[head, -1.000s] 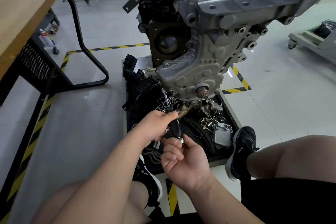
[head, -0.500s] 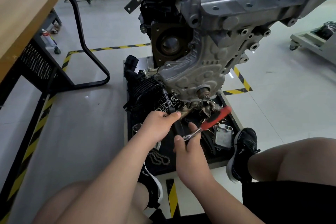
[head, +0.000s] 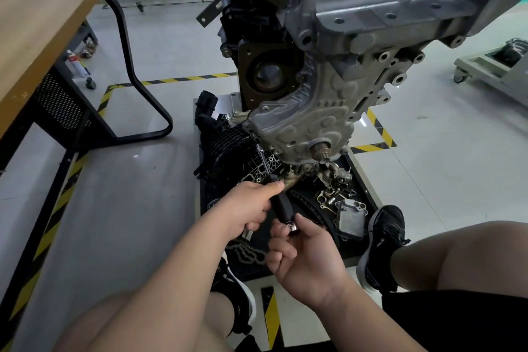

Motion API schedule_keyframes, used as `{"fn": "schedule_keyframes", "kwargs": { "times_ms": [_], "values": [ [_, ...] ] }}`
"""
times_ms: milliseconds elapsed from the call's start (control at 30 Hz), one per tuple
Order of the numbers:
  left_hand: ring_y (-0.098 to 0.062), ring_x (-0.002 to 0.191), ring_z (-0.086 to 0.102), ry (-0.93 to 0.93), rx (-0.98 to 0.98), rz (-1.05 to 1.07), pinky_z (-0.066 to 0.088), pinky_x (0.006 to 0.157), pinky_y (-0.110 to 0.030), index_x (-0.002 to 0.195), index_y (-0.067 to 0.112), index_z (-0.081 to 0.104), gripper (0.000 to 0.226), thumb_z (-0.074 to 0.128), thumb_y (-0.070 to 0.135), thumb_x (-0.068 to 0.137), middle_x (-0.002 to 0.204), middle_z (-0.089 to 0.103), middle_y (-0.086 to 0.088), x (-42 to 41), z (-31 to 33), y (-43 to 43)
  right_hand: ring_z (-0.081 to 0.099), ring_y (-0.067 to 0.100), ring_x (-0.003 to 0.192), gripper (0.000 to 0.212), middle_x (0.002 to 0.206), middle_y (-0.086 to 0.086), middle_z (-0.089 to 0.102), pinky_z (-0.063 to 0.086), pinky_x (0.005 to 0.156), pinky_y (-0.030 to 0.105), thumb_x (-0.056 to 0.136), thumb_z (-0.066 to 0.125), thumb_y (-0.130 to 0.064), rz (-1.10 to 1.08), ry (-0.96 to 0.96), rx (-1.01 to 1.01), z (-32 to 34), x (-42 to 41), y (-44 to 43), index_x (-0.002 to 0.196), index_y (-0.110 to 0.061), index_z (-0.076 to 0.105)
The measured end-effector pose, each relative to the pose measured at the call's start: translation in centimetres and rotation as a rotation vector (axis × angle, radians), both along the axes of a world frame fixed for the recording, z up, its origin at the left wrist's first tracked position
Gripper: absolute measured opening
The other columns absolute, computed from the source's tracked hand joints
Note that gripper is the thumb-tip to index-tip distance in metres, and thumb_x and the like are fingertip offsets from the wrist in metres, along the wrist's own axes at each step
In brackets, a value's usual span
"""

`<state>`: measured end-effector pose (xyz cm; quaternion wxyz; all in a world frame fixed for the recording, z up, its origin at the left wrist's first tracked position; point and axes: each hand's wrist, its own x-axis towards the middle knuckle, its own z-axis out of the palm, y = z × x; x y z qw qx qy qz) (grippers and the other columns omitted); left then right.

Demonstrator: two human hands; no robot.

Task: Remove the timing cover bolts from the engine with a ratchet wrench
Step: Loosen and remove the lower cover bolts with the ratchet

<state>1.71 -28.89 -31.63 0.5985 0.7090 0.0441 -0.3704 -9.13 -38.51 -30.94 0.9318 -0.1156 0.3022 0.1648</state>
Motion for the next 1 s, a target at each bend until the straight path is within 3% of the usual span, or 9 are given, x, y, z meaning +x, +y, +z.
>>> {"fn": "schedule_keyframes", "kwargs": {
  "times_ms": [167, 333, 467, 533, 633, 700, 800, 867, 1000],
  "values": [
    [-0.005, 0.032, 0.029, -0.039, 0.051, -0.029, 0.023, 0.033, -0.017, 0.091, 0.008, 0.069, 0.041, 0.057, 0.046, 0.093, 0.04, 0.043, 0.011, 0.0, -0.2, -0.2, 0.035, 0.012, 0.033, 0.032, 0.057, -0.003, 0.043, 0.041, 0.038, 0.026, 0.092, 0.041, -0.031, -0.005, -0.036, 0.257, 0.1, -0.1, 0.4, 0.086, -0.003, 0.056],
    [-0.005, 0.03, 0.034, -0.14, 0.116, 0.033, 0.026, 0.034, -0.016, 0.081, 0.011, 0.07, 0.042, 0.062, 0.052, 0.086, 0.039, 0.045, 0.011, -0.1, -0.9, -0.2, 0.034, 0.011, 0.032, 0.05, 0.054, -0.004, 0.041, 0.04, 0.039, 0.025, 0.089, 0.042, -0.032, 0.029, -0.06, 0.239, -0.2, 0.0, 0.5, 0.085, 0.012, 0.064],
    [0.0, 0.028, 0.038, -0.2, 0.197, 0.035, 0.029, 0.034, -0.015, 0.082, 0.013, 0.068, 0.045, 0.063, 0.058, 0.083, 0.036, 0.042, 0.015, -0.2, -0.9, -0.3, 0.032, 0.011, 0.033, 0.039, 0.055, -0.003, 0.043, 0.039, 0.039, 0.025, 0.088, 0.047, -0.032, 0.005, -0.042, 0.126, -0.2, 0.1, 0.6, 0.081, 0.002, 0.064],
    [-0.001, 0.03, 0.038, -0.218, 0.219, 0.038, 0.028, 0.035, -0.015, 0.076, 0.016, 0.064, 0.044, 0.064, 0.06, 0.081, 0.036, 0.041, 0.016, -0.3, -0.9, -0.2, 0.031, 0.012, 0.036, 0.029, 0.057, -0.001, 0.047, 0.037, 0.041, 0.026, 0.096, 0.046, -0.032, 0.001, 0.005, -0.135, -0.5, 0.1, 0.8, 0.084, -0.008, 0.059],
    [-0.003, 0.03, 0.031, -0.245, 0.223, 0.045, 0.026, 0.037, -0.017, 0.07, 0.015, 0.053, 0.047, 0.064, 0.058, 0.081, 0.037, 0.035, 0.015, -0.3, -1.0, -0.3, 0.045, 0.012, 0.044, 0.014, 0.06, -0.005, 0.057, 0.042, 0.05, 0.029, 0.102, 0.043, -0.029, 0.077, -0.062, -0.892, -0.9, -0.5, 0.8, 0.115, -0.029, 0.046],
    [-0.003, 0.029, 0.033, -0.268, 0.231, 0.049, 0.027, 0.039, -0.018, 0.067, 0.015, 0.054, 0.047, 0.064, 0.058, 0.082, 0.036, 0.036, 0.014, -0.4, -0.9, -0.4, 0.052, 0.003, 0.05, 0.044, 0.062, -0.014, 0.06, 0.04, 0.051, 0.017, 0.1, 0.044, -0.033, 0.22, -0.227, -1.419, -1.6, -0.9, 0.3, 0.138, -0.042, 0.024],
    [-0.001, 0.029, 0.038, -0.301, 0.25, 0.058, 0.03, 0.039, -0.018, 0.061, 0.017, 0.053, 0.047, 0.064, 0.058, 0.082, 0.036, 0.042, 0.014, -0.5, -0.6, -0.4, 0.056, 0.004, 0.06, 0.054, 0.069, -0.017, 0.053, 0.032, 0.047, 0.014, 0.099, 0.041, -0.042, 0.37, -0.365, -1.948, -1.6, -0.8, 0.1, 0.143, -0.036, 0.011],
    [-0.004, 0.032, 0.037, -0.305, 0.258, 0.066, 0.031, 0.041, -0.021, 0.063, 0.015, 0.052, 0.049, 0.064, 0.059, 0.081, 0.041, 0.041, 0.012, -0.5, -0.6, -0.3, 0.055, 0.003, 0.06, 0.054, 0.07, -0.016, 0.054, 0.035, 0.049, 0.014, 0.099, 0.041, -0.039, 0.303, -0.374, -1.863, -1.7, -0.7, 0.3, 0.144, -0.034, 0.012],
    [-0.009, 0.032, 0.031, -0.201, 0.218, 0.051, 0.028, 0.036, -0.019, 0.067, 0.017, 0.047, 0.047, 0.06, 0.059, 0.084, 0.042, 0.034, 0.009, -0.3, -0.1, -0.1, 0.05, 0.008, 0.047, 0.029, 0.067, -0.005, 0.058, 0.045, 0.051, 0.026, 0.102, 0.042, -0.029, 0.046, -0.144, -1.056, -1.4, -0.2, 0.8, 0.13, -0.029, 0.036]
  ]
}}
